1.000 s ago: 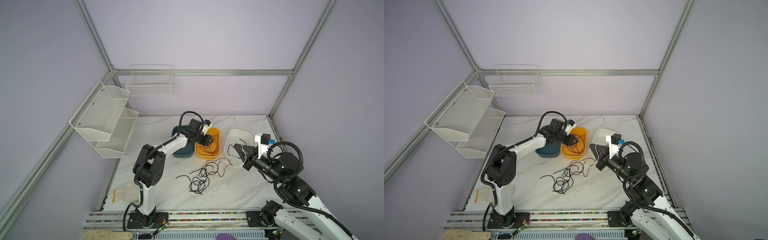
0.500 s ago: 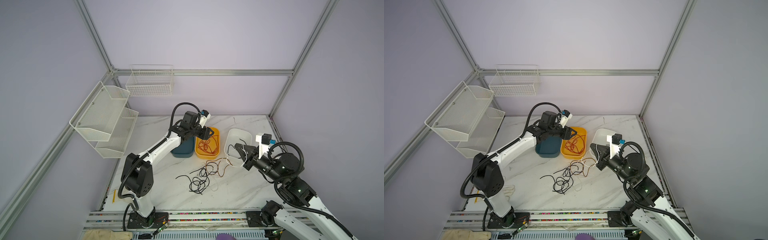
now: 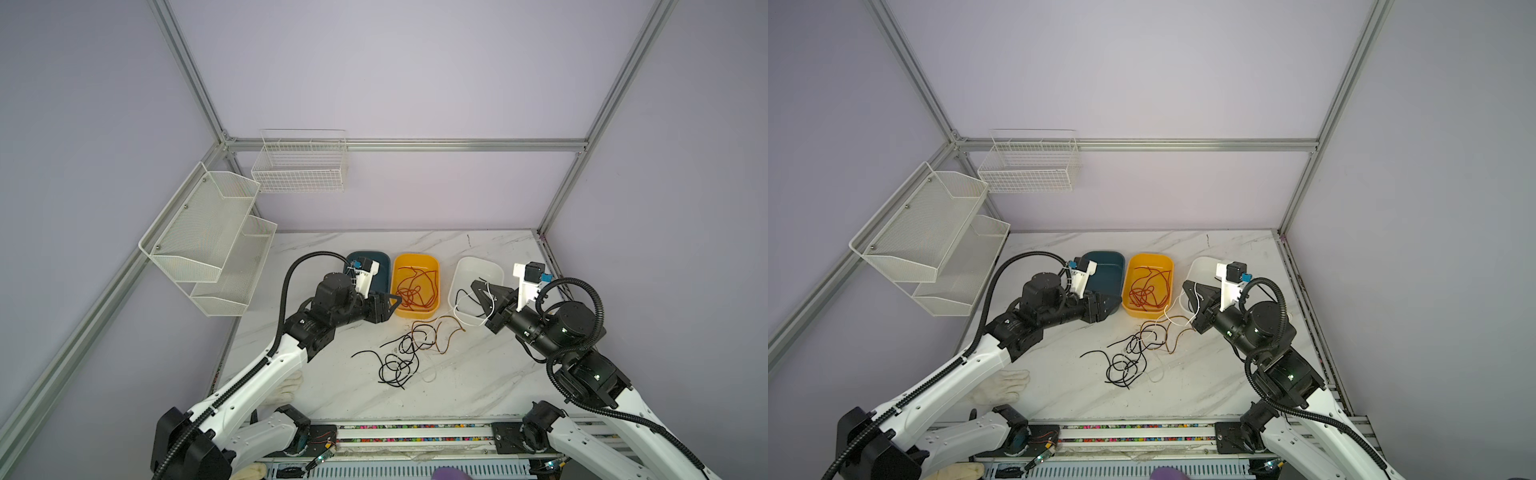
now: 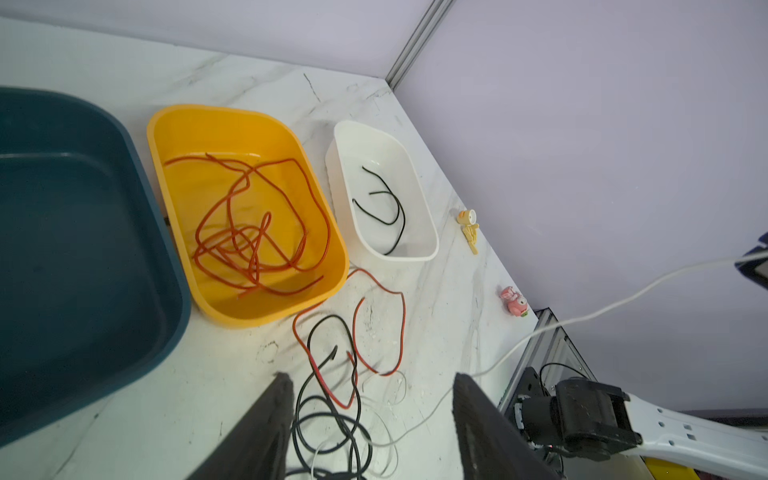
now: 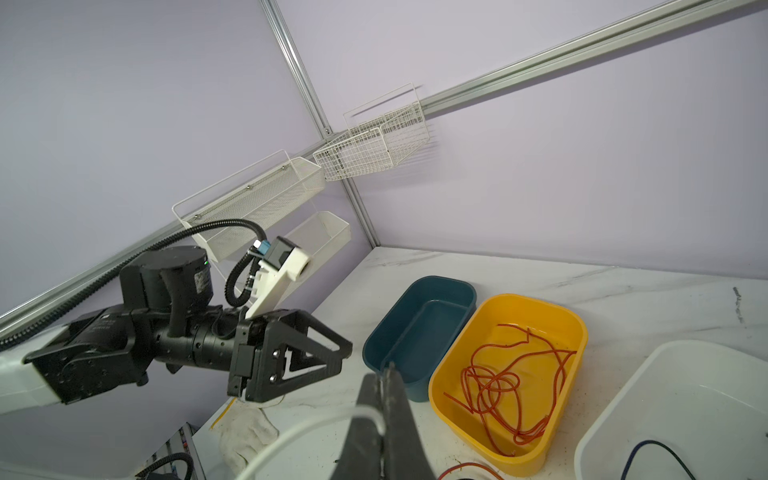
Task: Untangle the cables
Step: 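Withdraw the left gripper while the right gripper carries the white wire toward the teal tub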
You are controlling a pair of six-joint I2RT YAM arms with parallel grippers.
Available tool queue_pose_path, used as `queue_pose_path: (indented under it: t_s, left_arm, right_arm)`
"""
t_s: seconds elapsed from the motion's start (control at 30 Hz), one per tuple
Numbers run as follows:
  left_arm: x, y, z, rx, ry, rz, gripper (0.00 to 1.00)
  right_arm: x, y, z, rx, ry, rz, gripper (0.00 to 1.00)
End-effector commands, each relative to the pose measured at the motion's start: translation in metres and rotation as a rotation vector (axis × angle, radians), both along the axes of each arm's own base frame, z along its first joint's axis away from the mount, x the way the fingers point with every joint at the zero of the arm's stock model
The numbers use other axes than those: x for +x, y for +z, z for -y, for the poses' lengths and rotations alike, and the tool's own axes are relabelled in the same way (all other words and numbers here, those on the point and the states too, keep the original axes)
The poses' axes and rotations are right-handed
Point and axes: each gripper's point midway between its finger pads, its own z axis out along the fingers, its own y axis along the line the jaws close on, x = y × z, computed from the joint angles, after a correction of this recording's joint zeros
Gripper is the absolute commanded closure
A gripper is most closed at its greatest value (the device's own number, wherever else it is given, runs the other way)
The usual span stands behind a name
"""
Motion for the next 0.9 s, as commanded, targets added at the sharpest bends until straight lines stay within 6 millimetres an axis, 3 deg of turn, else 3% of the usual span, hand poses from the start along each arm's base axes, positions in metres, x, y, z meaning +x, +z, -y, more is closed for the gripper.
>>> queue_pose_path:
  t_s: [0.0, 0.17, 0.4, 0.57, 0.7, 0.87]
  left_arm:
    - [-0.018, -0.017, 0.006, -0.015, -0.021, 0.009, 0.37]
    - [-0.035, -0.044, 0.013, 0.095, -0.039, 0.017, 0.37]
    - [-0.041, -0.074, 0.012, 0.16, -0.023, -0.022, 0.37]
    - [-0.046, -0.063, -0.006, 0.141, 0.04, 0.01, 0.36]
    - [-0.048, -0.046, -0.037, 0.163, 0.16, 0.036, 0.33]
    - [-0.052, -0.011, -0.089, 0.161, 0.358, 0.125, 0.14]
  right_arm:
    - [0.005, 0.015, 0.005, 0.045, -0.036, 0.005, 1.0]
    - [0.012, 0.013, 0.001, 0.053, -0.04, -0.026, 1.0]
    - [0.013, 0.019, -0.004, 0.059, -0.023, -0.026, 1.0]
    - [0.022, 0.02, -0.023, 0.022, 0.039, -0.036, 1.0]
    - [0.037, 0.018, -0.044, 0.016, 0.087, -0.055, 1.0]
    - [0.062, 0.022, -0.075, 0.02, 0.151, -0.078, 1.0]
